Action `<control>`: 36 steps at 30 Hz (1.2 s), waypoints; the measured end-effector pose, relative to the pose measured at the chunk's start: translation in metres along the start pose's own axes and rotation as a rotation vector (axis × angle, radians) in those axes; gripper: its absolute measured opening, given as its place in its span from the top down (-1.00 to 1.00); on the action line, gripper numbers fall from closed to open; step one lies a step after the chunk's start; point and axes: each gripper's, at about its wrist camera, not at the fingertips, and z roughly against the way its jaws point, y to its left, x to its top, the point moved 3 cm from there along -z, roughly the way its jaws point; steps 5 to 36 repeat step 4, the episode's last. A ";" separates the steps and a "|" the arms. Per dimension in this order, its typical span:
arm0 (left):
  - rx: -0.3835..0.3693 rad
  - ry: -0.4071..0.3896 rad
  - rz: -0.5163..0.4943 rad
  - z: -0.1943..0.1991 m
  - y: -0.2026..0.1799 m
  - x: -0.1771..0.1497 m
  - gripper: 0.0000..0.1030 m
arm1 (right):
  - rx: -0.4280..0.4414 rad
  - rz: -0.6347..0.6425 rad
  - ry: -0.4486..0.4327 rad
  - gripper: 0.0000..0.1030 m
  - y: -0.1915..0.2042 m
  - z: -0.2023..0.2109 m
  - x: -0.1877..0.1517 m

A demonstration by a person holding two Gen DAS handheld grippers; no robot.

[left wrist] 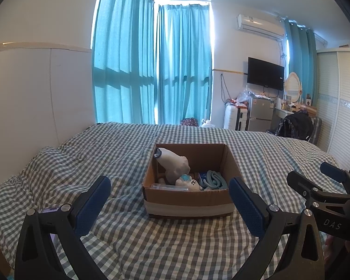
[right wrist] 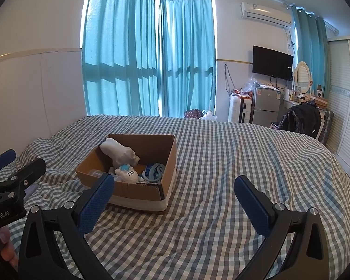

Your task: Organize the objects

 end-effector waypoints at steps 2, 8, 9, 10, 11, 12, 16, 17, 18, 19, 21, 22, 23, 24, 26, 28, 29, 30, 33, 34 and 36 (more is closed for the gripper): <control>-0.005 0.000 0.002 0.000 0.001 -0.001 -1.00 | 0.000 0.002 0.002 -1.00 0.000 -0.001 -0.001; -0.006 0.004 0.002 -0.001 0.001 -0.001 -1.00 | -0.001 0.002 0.006 -1.00 0.001 -0.001 -0.002; -0.006 0.004 0.002 -0.001 0.001 -0.001 -1.00 | -0.001 0.002 0.006 -1.00 0.001 -0.001 -0.002; -0.006 0.004 0.002 -0.001 0.001 -0.001 -1.00 | -0.001 0.002 0.006 -1.00 0.001 -0.001 -0.002; -0.006 0.004 0.002 -0.001 0.001 -0.001 -1.00 | -0.001 0.002 0.006 -1.00 0.001 -0.001 -0.002; -0.006 0.004 0.002 -0.001 0.001 -0.001 -1.00 | -0.001 0.002 0.006 -1.00 0.001 -0.001 -0.002; -0.006 0.004 0.002 -0.001 0.001 -0.001 -1.00 | -0.001 0.002 0.006 -1.00 0.001 -0.001 -0.002; -0.006 0.004 0.002 -0.001 0.001 -0.001 -1.00 | -0.001 0.002 0.006 -1.00 0.001 -0.001 -0.002; -0.006 0.004 0.002 -0.001 0.001 -0.001 -1.00 | -0.001 0.002 0.006 -1.00 0.001 -0.001 -0.002; -0.006 0.004 0.002 -0.001 0.001 -0.001 -1.00 | -0.001 0.002 0.006 -1.00 0.001 -0.001 -0.002; -0.006 0.004 0.002 -0.001 0.001 -0.001 -1.00 | -0.001 0.002 0.006 -1.00 0.001 -0.001 -0.002; -0.006 0.004 0.002 -0.001 0.001 -0.001 -1.00 | -0.001 0.002 0.006 -1.00 0.001 -0.001 -0.002; -0.006 0.004 0.002 -0.001 0.001 -0.001 -1.00 | -0.001 0.002 0.006 -1.00 0.001 -0.001 -0.002; -0.006 0.004 0.002 -0.001 0.001 -0.001 -1.00 | -0.001 0.002 0.006 -1.00 0.001 -0.001 -0.002; -0.006 0.004 0.002 -0.001 0.001 -0.001 -1.00 | -0.001 0.002 0.006 -1.00 0.001 -0.001 -0.002; -0.006 0.004 0.002 -0.001 0.001 -0.001 -1.00 | -0.001 0.002 0.006 -1.00 0.001 -0.001 -0.002; -0.006 0.004 0.002 -0.001 0.001 -0.001 -1.00 | -0.001 0.002 0.006 -1.00 0.001 -0.001 -0.002; -0.006 0.004 0.002 -0.001 0.001 -0.001 -1.00 | -0.001 0.002 0.006 -1.00 0.001 -0.001 -0.002; -0.006 0.004 0.002 -0.001 0.001 -0.001 -1.00 | -0.001 0.002 0.006 -1.00 0.001 -0.001 -0.002; -0.006 0.004 0.002 -0.001 0.001 -0.001 -1.00 | -0.001 0.002 0.006 -1.00 0.001 -0.001 -0.002; -0.006 0.004 0.002 -0.001 0.001 -0.001 -1.00 | -0.001 0.002 0.006 -1.00 0.001 -0.001 -0.002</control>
